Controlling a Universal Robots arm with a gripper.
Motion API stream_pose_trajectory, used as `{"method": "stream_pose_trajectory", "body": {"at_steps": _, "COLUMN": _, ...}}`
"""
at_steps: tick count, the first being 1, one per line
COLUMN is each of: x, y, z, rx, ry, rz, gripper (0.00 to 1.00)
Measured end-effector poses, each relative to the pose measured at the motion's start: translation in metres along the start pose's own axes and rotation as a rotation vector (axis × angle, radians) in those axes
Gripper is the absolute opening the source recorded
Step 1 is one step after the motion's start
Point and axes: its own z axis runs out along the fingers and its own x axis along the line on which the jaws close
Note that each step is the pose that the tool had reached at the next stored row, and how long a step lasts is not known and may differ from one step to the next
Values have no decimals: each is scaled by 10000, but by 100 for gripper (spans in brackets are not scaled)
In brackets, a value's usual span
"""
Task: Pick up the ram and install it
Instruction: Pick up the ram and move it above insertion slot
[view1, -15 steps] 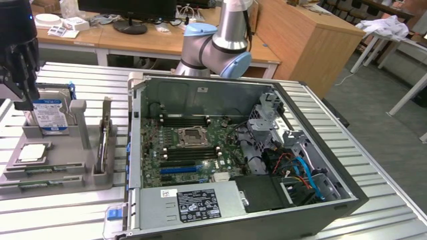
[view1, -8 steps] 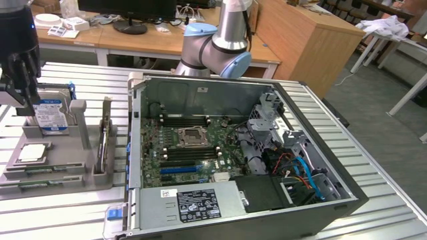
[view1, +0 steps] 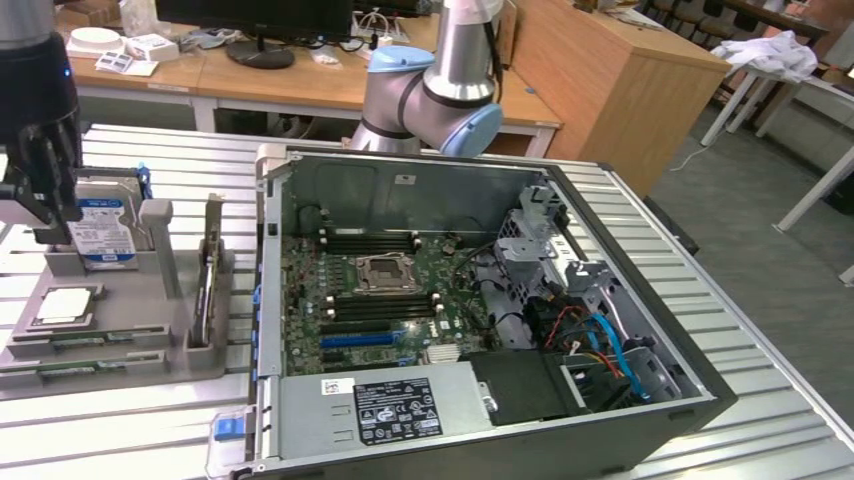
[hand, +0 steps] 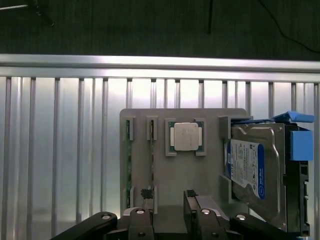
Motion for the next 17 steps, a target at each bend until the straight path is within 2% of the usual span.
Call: {"method": "stream_pose_trajectory", "body": {"at_steps": 17, "x": 8, "y": 33, "z": 311, "rx": 0, "ry": 0, "rz": 0, "gripper": 37}}
